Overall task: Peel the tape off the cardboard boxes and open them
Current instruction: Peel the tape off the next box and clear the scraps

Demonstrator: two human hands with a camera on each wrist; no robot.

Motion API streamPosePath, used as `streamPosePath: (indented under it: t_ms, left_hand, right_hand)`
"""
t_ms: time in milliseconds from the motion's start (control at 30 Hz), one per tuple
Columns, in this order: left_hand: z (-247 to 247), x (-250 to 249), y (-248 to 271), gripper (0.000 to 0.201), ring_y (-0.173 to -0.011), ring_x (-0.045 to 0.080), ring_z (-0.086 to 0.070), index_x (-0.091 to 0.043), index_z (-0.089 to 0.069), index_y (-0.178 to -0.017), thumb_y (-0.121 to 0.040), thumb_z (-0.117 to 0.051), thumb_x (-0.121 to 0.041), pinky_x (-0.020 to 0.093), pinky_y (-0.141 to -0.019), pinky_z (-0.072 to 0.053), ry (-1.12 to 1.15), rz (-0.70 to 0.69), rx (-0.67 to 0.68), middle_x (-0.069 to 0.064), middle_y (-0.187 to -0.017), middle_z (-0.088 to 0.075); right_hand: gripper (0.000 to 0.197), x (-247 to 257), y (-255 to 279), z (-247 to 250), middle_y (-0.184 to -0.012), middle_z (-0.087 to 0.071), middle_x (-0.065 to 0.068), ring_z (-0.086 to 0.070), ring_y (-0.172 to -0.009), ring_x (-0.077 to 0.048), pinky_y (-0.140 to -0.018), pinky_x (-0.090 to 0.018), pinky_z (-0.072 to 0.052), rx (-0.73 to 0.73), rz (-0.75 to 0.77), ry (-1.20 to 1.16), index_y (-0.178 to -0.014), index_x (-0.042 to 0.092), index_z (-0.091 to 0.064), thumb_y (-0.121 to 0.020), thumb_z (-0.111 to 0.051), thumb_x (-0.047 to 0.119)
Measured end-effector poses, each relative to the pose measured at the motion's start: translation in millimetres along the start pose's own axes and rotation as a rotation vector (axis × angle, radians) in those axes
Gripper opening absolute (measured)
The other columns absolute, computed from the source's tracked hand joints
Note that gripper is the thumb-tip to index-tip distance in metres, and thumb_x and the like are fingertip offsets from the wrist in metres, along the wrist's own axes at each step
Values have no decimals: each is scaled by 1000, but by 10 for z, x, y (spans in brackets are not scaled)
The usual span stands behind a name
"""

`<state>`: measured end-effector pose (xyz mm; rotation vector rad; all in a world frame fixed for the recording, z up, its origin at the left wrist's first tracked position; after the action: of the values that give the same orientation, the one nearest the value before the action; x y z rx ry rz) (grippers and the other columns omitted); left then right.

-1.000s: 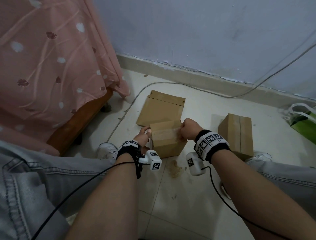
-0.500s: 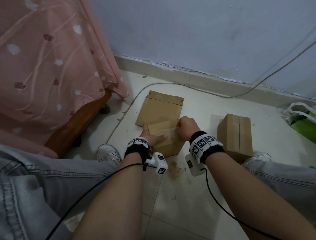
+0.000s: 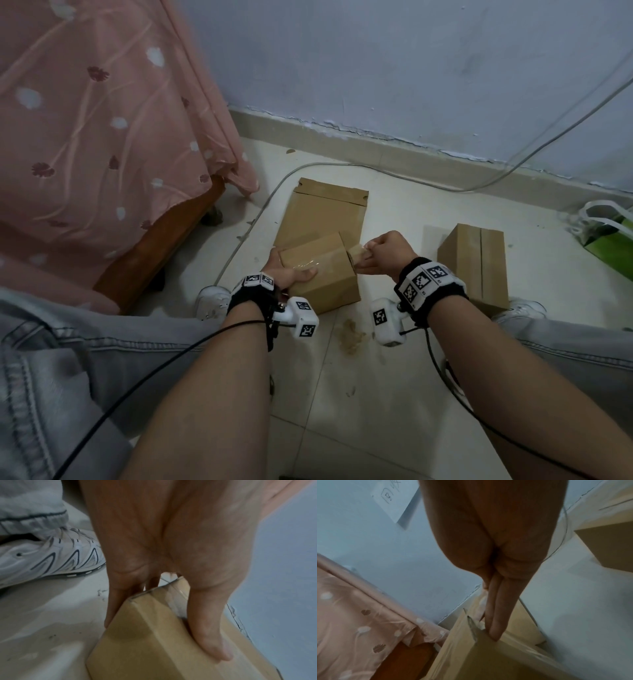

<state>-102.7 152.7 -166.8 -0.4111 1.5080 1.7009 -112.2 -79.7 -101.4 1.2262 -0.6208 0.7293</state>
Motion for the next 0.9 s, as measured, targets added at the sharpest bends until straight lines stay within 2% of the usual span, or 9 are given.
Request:
streamPosePath:
  t_ms: [100,167,233,333,433,533,700,833,900]
  left_hand:
    - [70,26,36,94,-106,29,-56,-32,-27,-146,-73,-86,-27,39,-75,-55,8,7,-2,6,-126,-52]
    - [87,3,50,92,-112,32,-58,-39,-30,-144,-73,-86,-26,48,-88,-56,-18,-5,-20,8,-134,-53]
    - [56,-104,80,92,-124,30,-52,-40,-27,-148,-76,-83,-30,46,-100,-49,-144,-63,-3,5,-145,-47]
    - [-85,-361,221,106,-119,22,-53,-47,-19,-150,-63,-78,-66,36,-90,-53,-235,-117,71,-8,-142,-41]
    - [-160,-454,227,125,-115,29,-57,-55,-15,-146,-38,-68,-92,42,-91,-55,-365,-118,13,3,-147,-43]
    - [-197,-335,223,133,-132,33,-45,-48,-4,-151,-42,-68,-89,40,-104,-44,-448,-90,3,6,-158,-29]
    - [-212,-162,188,131,-122,35,-51,-49,-2,-149,-41,-71,-81,41,-101,-46,-409,-29,-14,9,-153,-36]
    - [-113,11,128,128,-116,35,-54,-53,-5,-143,-38,-75,-75,45,-100,-48,-333,8,7,6,-147,-41]
    - [-49,129,138,132,-115,35,-53,-51,-8,-141,-33,-81,-69,46,-99,-48,-241,37,31,7,-144,-40]
  right_hand:
    - [19,61,79,-52,-78,-62,-28,-69,-58,-34,-57,-40,-61,91,-18,-116,-106,-7,-50,-104,-36,5]
    - [16,130,114,-106,-86,-68,-29,-70,-74,-37,-70,-43,-62,148,33,-45,-108,-5,-49,-104,-39,7]
    - [14,183,119,-152,-92,-68,-30,-70,-81,-39,-79,-48,-60,169,43,-4,-101,-1,-50,-103,-41,9]
    - [14,286,91,-186,-91,-67,-26,-71,-83,-38,-81,-51,-59,140,90,41,-100,2,-52,-103,-42,12]
    - [13,291,101,-223,-91,-69,-27,-72,-83,-38,-81,-51,-59,170,95,30,-104,1,-51,-103,-43,10]
    - [11,236,126,-289,-91,-69,-25,-71,-86,-39,-83,-49,-58,217,69,-54,-107,1,-49,-102,-43,8]
    - [11,139,62,-363,-101,-67,-31,-72,-83,-41,-82,-52,-58,200,67,-46,-105,-1,-51,-101,-46,8]
    - [26,-3,-68,-199,-80,-64,-22,-67,-64,-35,-64,-47,-61,5,20,-184,-125,-5,-44,-99,-40,-3]
    - [22,-52,-118,-14,-80,-61,-20,-65,-65,-31,-59,-40,-61,-65,-7,-260,-116,-5,-49,-97,-40,-8]
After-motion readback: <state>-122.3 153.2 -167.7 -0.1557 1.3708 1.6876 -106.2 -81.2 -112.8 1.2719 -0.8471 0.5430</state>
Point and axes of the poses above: each hand's wrist, its own y-axis away from the middle knuckle, its own z-axis out of the back of the hand, x = y × z, the point moved 5 cm from there along -y, towards the middle knuckle
